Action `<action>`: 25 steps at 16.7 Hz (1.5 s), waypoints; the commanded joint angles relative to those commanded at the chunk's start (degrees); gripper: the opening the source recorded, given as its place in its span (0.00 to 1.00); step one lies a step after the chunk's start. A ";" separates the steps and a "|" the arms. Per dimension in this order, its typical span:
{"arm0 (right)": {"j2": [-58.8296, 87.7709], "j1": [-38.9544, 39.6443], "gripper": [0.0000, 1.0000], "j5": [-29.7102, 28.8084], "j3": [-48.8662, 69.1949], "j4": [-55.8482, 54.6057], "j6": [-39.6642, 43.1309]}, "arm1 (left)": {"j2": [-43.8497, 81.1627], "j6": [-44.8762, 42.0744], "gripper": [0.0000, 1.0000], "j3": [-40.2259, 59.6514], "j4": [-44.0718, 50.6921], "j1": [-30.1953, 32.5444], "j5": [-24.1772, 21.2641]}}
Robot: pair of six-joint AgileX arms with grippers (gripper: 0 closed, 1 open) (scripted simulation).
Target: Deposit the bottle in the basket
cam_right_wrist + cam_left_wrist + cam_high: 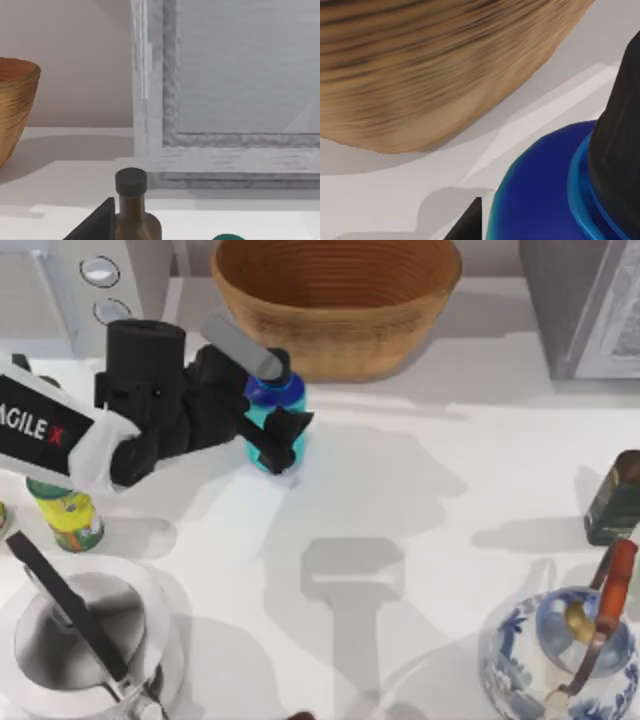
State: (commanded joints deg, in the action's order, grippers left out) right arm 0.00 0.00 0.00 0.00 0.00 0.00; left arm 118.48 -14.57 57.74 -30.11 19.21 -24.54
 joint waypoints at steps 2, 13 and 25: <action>0.00 0.00 1.00 0.00 0.00 0.00 0.00 | -2.06 -0.69 0.00 -1.14 1.72 -0.31 -1.26; 0.00 0.00 1.00 0.00 0.00 0.00 0.00 | -36.53 -8.08 0.00 -15.54 24.37 -13.24 -11.35; 0.00 0.00 1.00 0.00 0.00 0.00 0.00 | -31.39 -6.62 0.00 -7.55 30.35 -9.73 -6.70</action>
State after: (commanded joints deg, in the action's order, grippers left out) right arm 0.00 0.00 0.00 0.00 0.00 0.00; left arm 87.09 -21.19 50.18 0.24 9.48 -31.24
